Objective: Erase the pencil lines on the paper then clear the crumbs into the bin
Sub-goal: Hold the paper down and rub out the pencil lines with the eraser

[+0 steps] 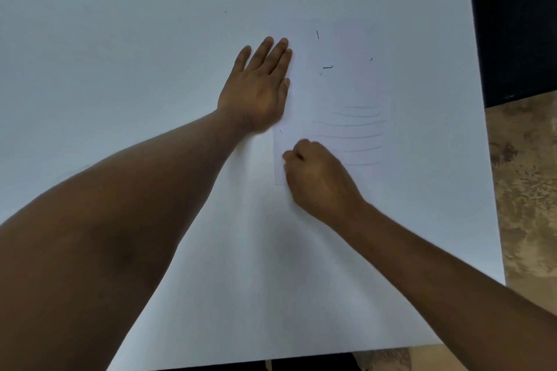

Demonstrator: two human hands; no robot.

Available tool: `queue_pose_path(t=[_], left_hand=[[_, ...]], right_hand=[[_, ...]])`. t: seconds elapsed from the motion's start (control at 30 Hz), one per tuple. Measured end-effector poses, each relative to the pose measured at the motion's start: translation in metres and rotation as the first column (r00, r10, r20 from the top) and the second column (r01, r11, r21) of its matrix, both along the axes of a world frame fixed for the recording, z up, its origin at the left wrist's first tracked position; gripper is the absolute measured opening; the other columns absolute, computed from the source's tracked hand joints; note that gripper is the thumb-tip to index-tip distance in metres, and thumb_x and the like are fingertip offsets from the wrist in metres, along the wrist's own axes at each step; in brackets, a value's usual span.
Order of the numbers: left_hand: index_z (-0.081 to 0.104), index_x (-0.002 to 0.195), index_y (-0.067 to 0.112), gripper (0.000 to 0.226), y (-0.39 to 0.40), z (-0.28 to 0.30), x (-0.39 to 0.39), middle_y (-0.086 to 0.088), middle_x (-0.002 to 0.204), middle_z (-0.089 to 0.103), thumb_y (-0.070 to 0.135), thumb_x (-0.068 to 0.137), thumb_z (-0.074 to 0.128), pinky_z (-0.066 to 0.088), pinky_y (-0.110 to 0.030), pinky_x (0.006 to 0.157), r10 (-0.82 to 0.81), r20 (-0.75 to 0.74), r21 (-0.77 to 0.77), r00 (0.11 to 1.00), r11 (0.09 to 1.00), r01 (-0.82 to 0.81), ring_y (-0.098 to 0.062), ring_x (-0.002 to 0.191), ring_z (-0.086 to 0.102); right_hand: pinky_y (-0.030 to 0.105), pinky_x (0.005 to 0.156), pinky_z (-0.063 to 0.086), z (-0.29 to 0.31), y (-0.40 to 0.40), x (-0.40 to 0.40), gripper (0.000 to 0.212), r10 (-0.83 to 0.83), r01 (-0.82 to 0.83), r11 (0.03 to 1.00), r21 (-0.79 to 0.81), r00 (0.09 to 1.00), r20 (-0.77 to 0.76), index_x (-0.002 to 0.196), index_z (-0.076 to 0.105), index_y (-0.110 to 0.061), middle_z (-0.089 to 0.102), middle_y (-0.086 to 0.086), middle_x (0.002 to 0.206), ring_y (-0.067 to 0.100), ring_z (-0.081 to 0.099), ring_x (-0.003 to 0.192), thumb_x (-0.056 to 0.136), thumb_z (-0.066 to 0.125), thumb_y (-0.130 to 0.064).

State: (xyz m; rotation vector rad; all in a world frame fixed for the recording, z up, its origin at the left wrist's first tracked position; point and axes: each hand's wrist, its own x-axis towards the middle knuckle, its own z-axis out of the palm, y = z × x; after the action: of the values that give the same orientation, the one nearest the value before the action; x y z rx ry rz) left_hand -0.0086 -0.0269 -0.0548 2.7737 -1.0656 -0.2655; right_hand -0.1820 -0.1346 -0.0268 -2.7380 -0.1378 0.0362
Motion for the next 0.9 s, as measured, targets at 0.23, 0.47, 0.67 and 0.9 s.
queue_pose_path(t=[0.23, 0.47, 0.67, 0.9], left_hand=[[0.016, 0.163, 0.011, 0.060, 0.000, 0.002, 0.000, -0.004, 0.172, 0.011, 0.036, 0.108, 0.018, 0.004, -0.048, 0.127, -0.006, 0.001, -0.014, 1.000, 1.000, 0.006, -0.024, 0.159, 0.005], [0.019, 0.163, 0.011, 0.061, 0.003, 0.002, 0.002, -0.004, 0.171, 0.015, 0.036, 0.106, 0.015, 0.006, -0.047, 0.127, -0.013, -0.004, -0.038, 1.000, 0.999, 0.013, -0.024, 0.158, 0.010], [0.018, 0.163, 0.011, 0.057, 0.003, -0.001, 0.002, -0.004, 0.171, 0.012, 0.031, 0.109, 0.019, 0.004, -0.046, 0.128, -0.013, 0.000, -0.037, 1.000, 0.999, 0.013, -0.023, 0.159, 0.007], [0.020, 0.162, 0.009, 0.058, 0.002, -0.002, 0.001, -0.005, 0.171, 0.013, 0.030, 0.108, 0.018, 0.006, -0.048, 0.127, -0.008, 0.012, -0.049, 1.000, 0.999, 0.009, -0.024, 0.159, 0.008]], right_hand=[[0.037, 0.065, 0.052, 0.012, -0.013, -0.007, 0.021, -0.074, 0.089, 0.987, 0.133, 0.991, -0.111, 0.085, 0.070, -0.008, 0.060, 0.008, 0.076, 0.025, 0.059, 0.070, 0.094, 0.055, -0.019], [0.038, 0.078, 0.054, 0.018, -0.019, 0.038, 0.020, -0.431, 0.469, 0.769, 0.435, 0.882, -0.189, 0.091, 0.073, -0.003, 0.070, 0.014, 0.082, 0.027, 0.064, 0.077, 0.093, 0.066, -0.022], [0.034, 0.068, 0.052, 0.004, -0.003, 0.027, 0.017, -0.165, 0.173, 0.949, 0.263, 0.985, -0.052, 0.100, 0.075, -0.009, 0.060, 0.006, 0.083, 0.020, 0.059, 0.072, 0.092, 0.066, -0.020], [0.034, 0.059, 0.040, 0.004, -0.044, 0.077, 0.029, -0.423, 0.413, 0.901, 0.135, 0.904, 0.055, 0.064, 0.051, -0.015, 0.049, 0.001, 0.063, 0.019, 0.048, 0.066, 0.091, 0.055, -0.022]])
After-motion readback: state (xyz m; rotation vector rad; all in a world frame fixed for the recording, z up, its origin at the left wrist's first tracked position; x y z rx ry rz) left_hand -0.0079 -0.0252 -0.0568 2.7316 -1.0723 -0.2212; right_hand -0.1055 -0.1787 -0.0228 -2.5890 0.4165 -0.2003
